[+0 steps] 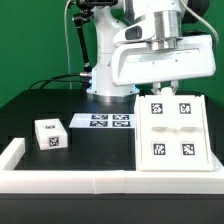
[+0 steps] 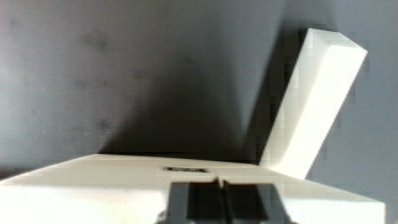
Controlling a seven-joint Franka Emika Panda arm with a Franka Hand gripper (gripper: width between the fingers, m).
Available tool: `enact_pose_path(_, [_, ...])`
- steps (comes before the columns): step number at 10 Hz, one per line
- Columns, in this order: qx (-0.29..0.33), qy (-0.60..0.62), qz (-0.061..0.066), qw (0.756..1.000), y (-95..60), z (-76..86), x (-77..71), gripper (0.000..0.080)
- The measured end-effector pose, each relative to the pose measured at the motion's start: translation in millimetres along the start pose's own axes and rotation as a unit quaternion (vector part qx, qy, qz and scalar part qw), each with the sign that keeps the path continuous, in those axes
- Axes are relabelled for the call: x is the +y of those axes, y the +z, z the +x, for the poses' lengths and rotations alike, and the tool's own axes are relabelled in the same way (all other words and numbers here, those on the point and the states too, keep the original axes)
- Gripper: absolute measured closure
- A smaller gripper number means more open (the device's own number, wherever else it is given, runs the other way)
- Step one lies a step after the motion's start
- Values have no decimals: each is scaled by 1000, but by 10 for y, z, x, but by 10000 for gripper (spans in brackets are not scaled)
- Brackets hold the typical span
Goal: Assemble cabinet
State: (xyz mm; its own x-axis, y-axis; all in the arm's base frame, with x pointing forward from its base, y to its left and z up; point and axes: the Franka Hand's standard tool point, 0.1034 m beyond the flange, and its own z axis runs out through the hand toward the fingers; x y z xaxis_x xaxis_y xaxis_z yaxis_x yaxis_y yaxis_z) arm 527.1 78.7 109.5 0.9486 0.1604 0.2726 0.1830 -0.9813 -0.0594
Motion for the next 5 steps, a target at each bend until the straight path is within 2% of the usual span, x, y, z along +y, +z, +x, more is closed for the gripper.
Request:
enact_pose_path(2, [-8, 1, 1, 1000, -114, 88, 19, 797])
enact_pose_path(5, [-19, 3, 6, 1000, -190, 250, -9, 797])
